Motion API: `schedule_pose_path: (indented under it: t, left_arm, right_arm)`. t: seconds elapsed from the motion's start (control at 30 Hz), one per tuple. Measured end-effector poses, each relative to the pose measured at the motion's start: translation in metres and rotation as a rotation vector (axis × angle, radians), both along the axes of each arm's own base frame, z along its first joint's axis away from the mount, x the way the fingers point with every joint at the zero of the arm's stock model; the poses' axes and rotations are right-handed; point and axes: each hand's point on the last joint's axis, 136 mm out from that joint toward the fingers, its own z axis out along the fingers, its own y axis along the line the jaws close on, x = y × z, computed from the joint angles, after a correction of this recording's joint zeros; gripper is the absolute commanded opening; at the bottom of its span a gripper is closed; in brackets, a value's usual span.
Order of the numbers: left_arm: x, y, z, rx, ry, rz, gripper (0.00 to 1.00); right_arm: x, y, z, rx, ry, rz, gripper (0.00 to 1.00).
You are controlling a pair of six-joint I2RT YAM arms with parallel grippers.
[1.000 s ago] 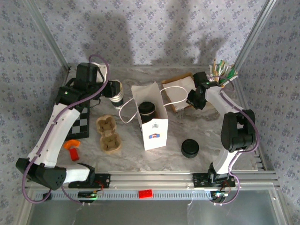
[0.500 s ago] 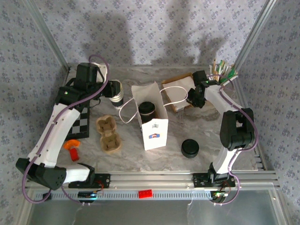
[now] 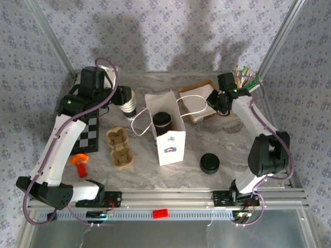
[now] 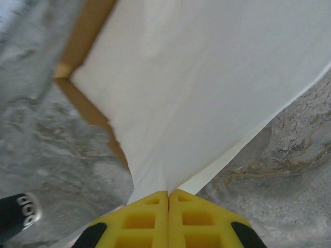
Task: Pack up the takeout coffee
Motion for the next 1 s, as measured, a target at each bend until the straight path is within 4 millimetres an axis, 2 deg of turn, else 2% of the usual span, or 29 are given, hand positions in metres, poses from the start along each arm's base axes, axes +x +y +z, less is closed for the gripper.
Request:
schedule_pose_path:
  t: [0.13,0.23,0.5,0.7,0.83,1.0]
  left_arm:
    - [-0.008,0.000,0.010,-0.003,-0.019,-0.011,0.53]
    - [-0.023,-0.014,0.026,-0.010,-0.065,-0.069,0.55]
    - [-0.096,-0.088,0.082,-0.047,-0.258,-0.376,0.59]
    - [-0.134,-0.149,0.106,-0.028,-0.375,-0.586,0.65]
    - [-0.135,-0.190,0.106,0.007,-0.406,-0.672,0.68]
    - [-0.122,-0.228,0.087,0.060,-0.393,-0.743,0.71]
  right_arm:
    - [-0.010,-0.004,0.045,0.023,-0.114,-0.004,0.00]
    - [-0.021,-0.007,0.075,0.034,-0.191,-0.007,0.00]
    - [-0.074,-0.019,0.158,0.046,-0.385,0.003,0.00]
    - [-0.123,-0.021,0.219,0.079,-0.529,0.044,0.00]
    - [-0.150,-0.017,0.248,0.115,-0.596,0.087,0.00]
    - [-0.171,-0.011,0.280,0.161,-0.661,0.139,0.00]
